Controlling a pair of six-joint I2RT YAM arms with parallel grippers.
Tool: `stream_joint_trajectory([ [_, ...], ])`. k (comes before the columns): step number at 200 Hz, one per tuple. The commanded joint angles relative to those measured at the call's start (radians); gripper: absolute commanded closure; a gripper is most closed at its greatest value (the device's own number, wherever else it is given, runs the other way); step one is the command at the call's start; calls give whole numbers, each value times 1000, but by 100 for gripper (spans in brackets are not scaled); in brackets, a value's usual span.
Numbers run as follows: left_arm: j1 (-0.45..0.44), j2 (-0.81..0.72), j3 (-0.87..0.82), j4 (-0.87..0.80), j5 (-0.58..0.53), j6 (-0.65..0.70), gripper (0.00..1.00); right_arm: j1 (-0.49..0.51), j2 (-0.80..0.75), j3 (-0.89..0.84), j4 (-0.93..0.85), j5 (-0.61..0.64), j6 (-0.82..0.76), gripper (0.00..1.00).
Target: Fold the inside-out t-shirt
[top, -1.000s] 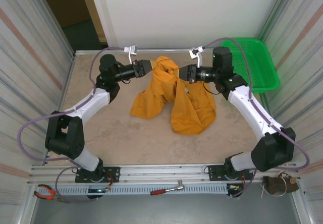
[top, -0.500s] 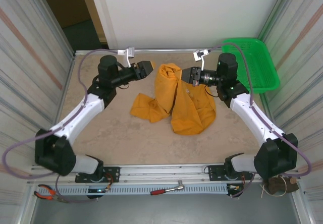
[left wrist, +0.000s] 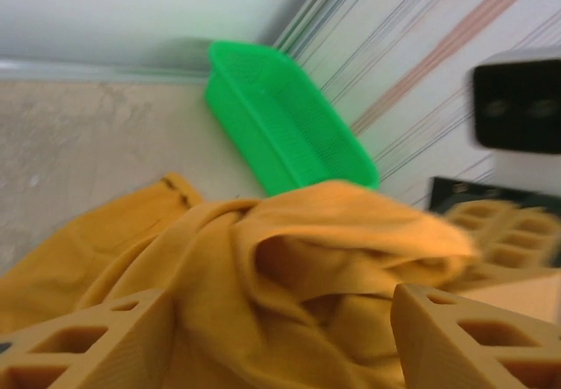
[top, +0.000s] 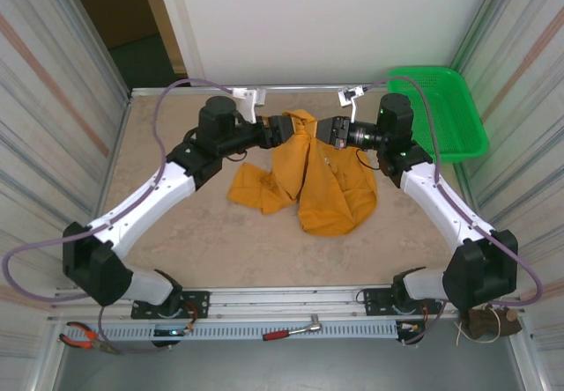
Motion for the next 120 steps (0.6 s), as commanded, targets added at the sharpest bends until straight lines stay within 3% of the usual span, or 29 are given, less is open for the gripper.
stream_joint_trajectory([
  [1, -2, 39, 50, -65, -17, 41, 36, 5, -30, -7, 41, 0, 20, 100],
  [36, 10, 69, -22, 84, 143, -19, 37, -3, -27, -18, 39, 16, 14, 100],
  [42, 19, 70, -53, 166, 204, -49, 46, -6, -22, -21, 40, 16, 14, 100],
  [53, 37, 67, -92, 273, 271, -111, 76, -13, -12, -29, 42, 18, 12, 100],
  [66, 61, 51, -127, 360, 306, -154, 99, -25, 1, -43, 45, 25, 11, 100],
  [89, 110, 33, -197, 601, 412, -275, 100, -46, 48, -62, 47, 62, 11, 100],
  [108, 137, 40, -217, 817, 528, -377, 100, -59, 122, -37, -14, 153, 8, 64],
  [120, 146, 46, -217, 904, 575, -426, 100, -67, 170, -16, -22, 178, 25, 52],
])
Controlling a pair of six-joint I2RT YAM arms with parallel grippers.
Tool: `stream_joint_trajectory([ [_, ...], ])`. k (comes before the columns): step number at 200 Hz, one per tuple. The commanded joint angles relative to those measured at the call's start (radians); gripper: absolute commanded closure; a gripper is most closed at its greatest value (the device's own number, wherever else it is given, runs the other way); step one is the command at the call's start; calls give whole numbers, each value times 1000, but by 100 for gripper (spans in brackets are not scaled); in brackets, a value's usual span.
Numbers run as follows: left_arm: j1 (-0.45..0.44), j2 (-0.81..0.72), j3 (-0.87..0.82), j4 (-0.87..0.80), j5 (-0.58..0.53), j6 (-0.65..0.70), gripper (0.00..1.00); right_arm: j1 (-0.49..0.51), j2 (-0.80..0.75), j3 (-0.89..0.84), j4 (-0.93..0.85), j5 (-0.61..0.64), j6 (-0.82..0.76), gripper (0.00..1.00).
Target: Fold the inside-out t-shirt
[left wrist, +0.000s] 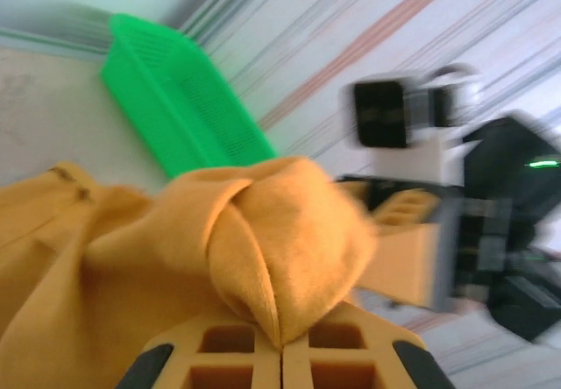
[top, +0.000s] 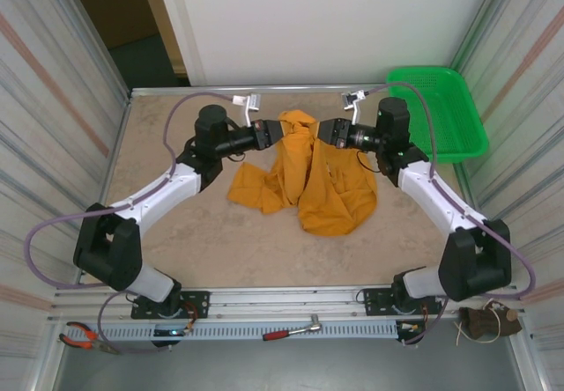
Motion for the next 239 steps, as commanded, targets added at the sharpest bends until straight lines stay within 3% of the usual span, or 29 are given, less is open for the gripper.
stream_joint_trajectory([
  [1, 21, -25, -1, 367, 185, -167, 100, -21, 89, 37, -39, 97, 24, 51],
  [29, 28, -7, 22, 448, 248, -231, 100, -36, 79, 58, -68, 101, 47, 48],
  [69, 34, 15, 26, 435, 243, -233, 100, -20, -143, 49, -239, 167, -34, 49],
  [79, 34, 20, 24, 433, 244, -234, 100, -8, -189, 52, -257, 178, -51, 43],
  [92, 34, 25, 27, 425, 245, -232, 100, 24, -223, 66, -273, 195, -71, 38],
  [129, 34, 26, 32, 390, 236, -219, 100, 155, -190, 154, -336, 262, -146, 38],
  [184, 34, 26, 28, 406, 229, -237, 100, 202, -128, 181, -325, 284, -167, 57],
  [217, 34, 35, 27, 443, 236, -267, 100, 201, -113, 189, -312, 287, -166, 79],
  [233, 33, 44, 27, 457, 237, -284, 100, 198, -108, 193, -308, 281, -166, 100],
  [239, 34, 46, 27, 460, 236, -288, 100, 198, -109, 195, -308, 276, -166, 100],
])
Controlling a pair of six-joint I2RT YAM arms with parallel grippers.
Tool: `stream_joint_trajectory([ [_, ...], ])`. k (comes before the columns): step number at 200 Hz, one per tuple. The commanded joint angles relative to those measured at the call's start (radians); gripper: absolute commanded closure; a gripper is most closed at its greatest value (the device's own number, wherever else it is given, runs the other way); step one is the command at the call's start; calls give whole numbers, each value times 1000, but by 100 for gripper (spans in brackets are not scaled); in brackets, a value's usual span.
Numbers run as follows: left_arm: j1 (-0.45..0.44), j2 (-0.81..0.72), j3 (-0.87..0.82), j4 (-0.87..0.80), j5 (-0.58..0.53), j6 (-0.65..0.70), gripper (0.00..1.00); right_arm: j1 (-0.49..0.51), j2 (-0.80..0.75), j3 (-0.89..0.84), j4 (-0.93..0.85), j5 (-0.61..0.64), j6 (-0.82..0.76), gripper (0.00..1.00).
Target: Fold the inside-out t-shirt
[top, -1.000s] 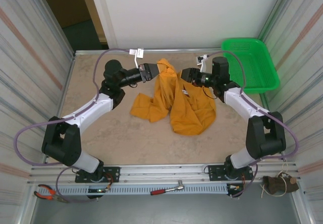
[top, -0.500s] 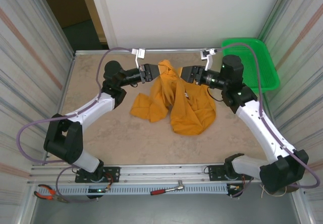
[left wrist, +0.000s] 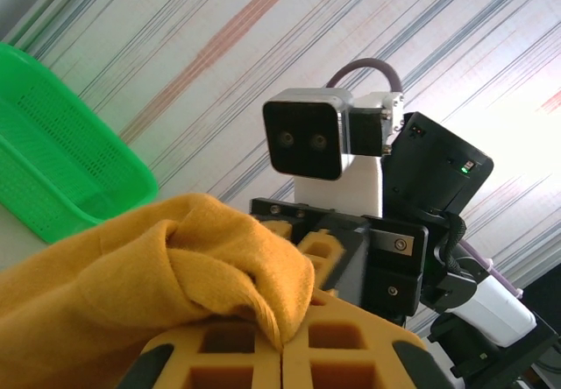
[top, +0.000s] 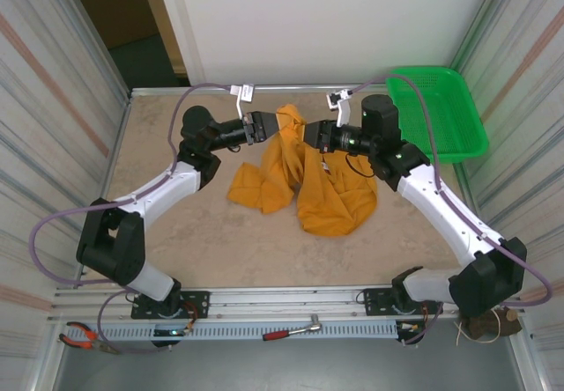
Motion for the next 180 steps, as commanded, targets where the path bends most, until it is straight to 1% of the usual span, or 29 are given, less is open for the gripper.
stream_joint_trajectory([
  [1, 7, 12, 30, 76, 13, -35, 100, -2, 8, 37, 14, -4, -15, 100],
  [22, 8, 19, 15, 61, -40, -50, 100, -21, -20, 24, 25, -28, -9, 100],
  [46, 18, 15, -29, -25, -197, -66, 100, -68, -105, -31, 94, -57, 44, 100],
  [59, 24, 25, -58, -20, -256, -90, 100, -87, -155, -61, 143, -66, 75, 100],
  [67, 27, 36, -70, -9, -282, -114, 90, -92, -179, -68, 157, -67, 83, 100],
  [79, 29, 58, -77, 29, -287, -143, 80, -93, -204, -72, 166, -67, 86, 100],
  [94, 29, 71, -72, 37, -272, -154, 57, -93, -217, -75, 169, -63, 81, 100],
  [104, 29, 60, -76, 18, -272, -138, 48, -95, -221, -82, 170, -58, 69, 100],
  [111, 30, 42, -81, -12, -276, -115, 43, -98, -223, -88, 173, -57, 64, 100],
  [129, 31, -23, -77, -145, -276, -15, 37, -110, -221, -100, 195, -67, 60, 100],
  [145, 28, -101, -54, -327, -307, 145, 32, -117, -202, -83, 159, -83, 11, 100],
  [157, 19, -148, -11, -479, -334, 279, 29, -129, -179, -59, 125, -127, -10, 100],
  [171, 6, -165, 54, -626, -359, 404, 26, -136, -167, -45, 122, -160, -18, 100],
  [180, 3, -155, 90, -678, -350, 454, 25, -138, -161, -32, 111, -165, -23, 100],
])
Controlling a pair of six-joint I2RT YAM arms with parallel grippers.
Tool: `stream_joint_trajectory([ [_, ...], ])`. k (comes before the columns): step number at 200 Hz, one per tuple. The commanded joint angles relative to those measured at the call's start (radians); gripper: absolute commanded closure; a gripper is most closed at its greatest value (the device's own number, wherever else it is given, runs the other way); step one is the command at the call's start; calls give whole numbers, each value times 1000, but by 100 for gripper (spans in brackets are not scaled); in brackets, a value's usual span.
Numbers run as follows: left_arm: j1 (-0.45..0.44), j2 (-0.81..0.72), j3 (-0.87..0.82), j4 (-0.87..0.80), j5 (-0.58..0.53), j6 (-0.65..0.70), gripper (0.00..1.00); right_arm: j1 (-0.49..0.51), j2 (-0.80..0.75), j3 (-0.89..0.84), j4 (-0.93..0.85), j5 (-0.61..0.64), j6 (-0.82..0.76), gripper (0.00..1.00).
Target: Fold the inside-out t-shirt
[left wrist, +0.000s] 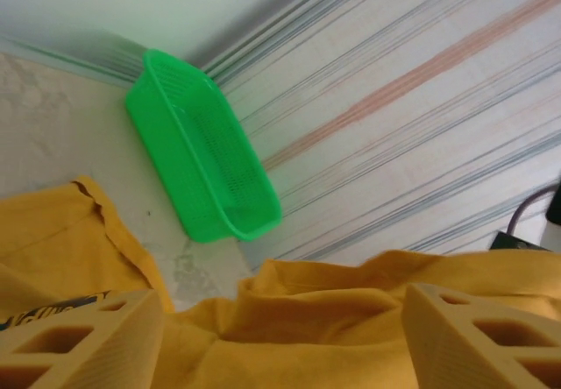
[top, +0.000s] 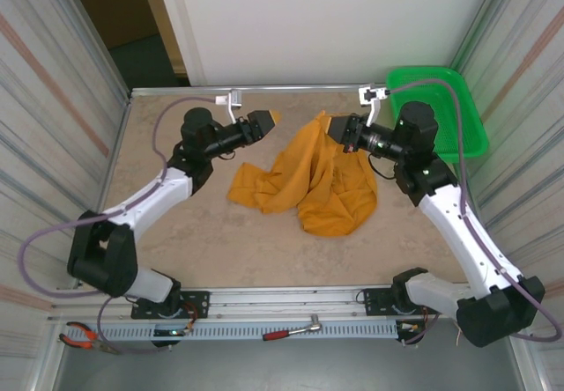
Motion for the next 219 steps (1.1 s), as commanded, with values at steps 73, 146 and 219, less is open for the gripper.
stream_joint_trajectory([
  [73, -86, 137, 183, -267, 161, 390, 33, -39, 91, 89, -24, -37, -47, 100],
  [146, -320, 190, 67, -89, 176, 340, 61, -63, 136, -7, -64, 55, -88, 100],
  [219, -65, 101, -1, -66, 24, 251, 25, -156, 42, 22, -112, -231, -130, 100],
])
